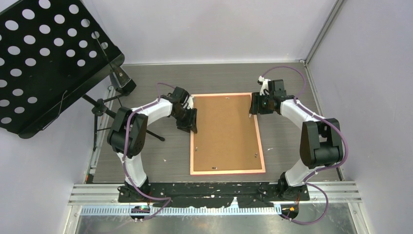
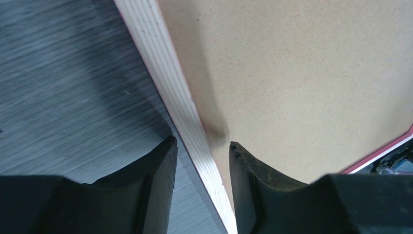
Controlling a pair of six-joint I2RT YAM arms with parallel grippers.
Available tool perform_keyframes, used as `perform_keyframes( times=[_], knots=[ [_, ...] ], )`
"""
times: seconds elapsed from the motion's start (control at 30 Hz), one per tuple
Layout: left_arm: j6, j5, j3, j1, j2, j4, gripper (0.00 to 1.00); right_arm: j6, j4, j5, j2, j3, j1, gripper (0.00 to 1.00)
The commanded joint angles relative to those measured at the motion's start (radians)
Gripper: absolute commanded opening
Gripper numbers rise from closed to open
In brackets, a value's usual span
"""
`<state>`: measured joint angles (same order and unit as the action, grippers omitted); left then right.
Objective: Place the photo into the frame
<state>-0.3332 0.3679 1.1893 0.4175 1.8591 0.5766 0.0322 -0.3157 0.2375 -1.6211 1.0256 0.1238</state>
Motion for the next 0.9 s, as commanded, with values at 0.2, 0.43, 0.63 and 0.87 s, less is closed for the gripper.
perform_keyframes(
  times=[0.2,0.43,0.63,0.87],
  knots=[
    [-0.013,-0.062,0.018,0.014,0.008,-0.008,0.37,0.0,0.043,-0.024,-0.006,0.008,0.005,0.58],
    [-0.01,-0.063,0.01,0.014,0.003,-0.015,0.28,-0.004,0.043,-0.025,-0.013,0.008,0.005,0.57],
    [-0.014,-0.042,0.018,0.014,0.026,-0.017,0.14,-0.008,0.048,-0.03,-0.02,0.009,0.005,0.57],
    [-0.014,-0.016,0.035,0.012,0.061,-0.008,0.0,0.01,0.01,-0.061,-0.086,0.076,0.005,0.58]
  ],
)
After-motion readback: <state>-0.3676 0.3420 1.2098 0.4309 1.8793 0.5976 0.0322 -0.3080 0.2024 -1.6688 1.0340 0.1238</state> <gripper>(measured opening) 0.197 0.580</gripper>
